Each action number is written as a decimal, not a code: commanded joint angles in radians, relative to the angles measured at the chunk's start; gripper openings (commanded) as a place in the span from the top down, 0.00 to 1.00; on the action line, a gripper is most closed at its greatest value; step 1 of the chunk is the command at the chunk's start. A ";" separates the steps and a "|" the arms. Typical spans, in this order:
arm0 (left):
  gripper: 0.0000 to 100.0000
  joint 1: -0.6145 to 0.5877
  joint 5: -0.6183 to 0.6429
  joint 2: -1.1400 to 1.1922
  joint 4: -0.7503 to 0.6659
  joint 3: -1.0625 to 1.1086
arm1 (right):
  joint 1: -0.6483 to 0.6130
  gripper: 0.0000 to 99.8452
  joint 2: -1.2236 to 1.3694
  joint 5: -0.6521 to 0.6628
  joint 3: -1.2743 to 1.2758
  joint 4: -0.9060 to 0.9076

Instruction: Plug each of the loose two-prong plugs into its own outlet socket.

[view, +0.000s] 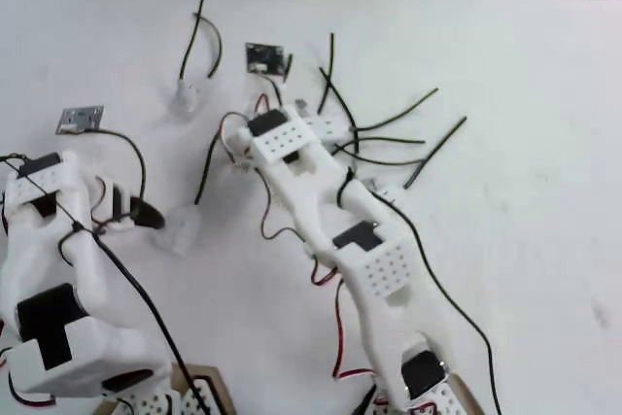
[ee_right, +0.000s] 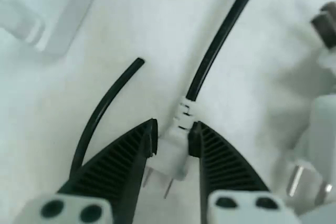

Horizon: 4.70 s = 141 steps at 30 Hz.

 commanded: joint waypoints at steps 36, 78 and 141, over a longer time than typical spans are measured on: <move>0.65 0.002 0.000 -0.038 -0.040 0.002 | 0.079 0.98 -0.990 0.411 0.664 0.340; 0.65 0.002 0.000 -0.036 -0.040 0.002 | 0.117 0.83 -1.092 0.529 1.250 0.131; 0.65 -0.002 0.000 -0.036 -0.040 0.003 | 0.110 0.88 -0.878 0.523 1.152 0.206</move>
